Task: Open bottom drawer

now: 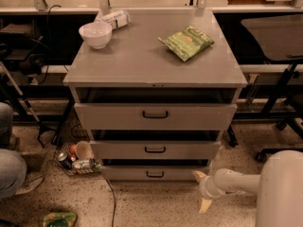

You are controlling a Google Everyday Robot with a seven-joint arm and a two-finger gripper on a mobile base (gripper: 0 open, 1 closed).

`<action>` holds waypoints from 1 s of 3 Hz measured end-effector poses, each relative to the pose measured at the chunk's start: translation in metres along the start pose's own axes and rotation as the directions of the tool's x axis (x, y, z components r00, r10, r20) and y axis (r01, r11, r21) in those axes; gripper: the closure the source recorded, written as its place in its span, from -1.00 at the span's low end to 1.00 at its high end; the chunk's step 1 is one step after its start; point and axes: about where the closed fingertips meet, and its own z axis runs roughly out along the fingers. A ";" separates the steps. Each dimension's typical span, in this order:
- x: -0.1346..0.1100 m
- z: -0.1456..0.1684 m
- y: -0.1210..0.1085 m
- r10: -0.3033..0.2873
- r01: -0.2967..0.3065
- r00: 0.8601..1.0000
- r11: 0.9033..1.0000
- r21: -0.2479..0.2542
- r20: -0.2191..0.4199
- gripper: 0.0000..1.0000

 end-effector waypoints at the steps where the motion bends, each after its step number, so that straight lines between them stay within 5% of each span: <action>1: -0.009 0.030 -0.007 -0.049 0.049 0.999 0.999 0.011 -0.022 -1.00; 3: -0.018 0.072 -0.039 -0.086 0.093 0.993 0.992 0.084 -0.083 -1.00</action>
Offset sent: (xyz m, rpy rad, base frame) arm 0.0596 0.0523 -0.0571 -0.1139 -0.1281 0.0575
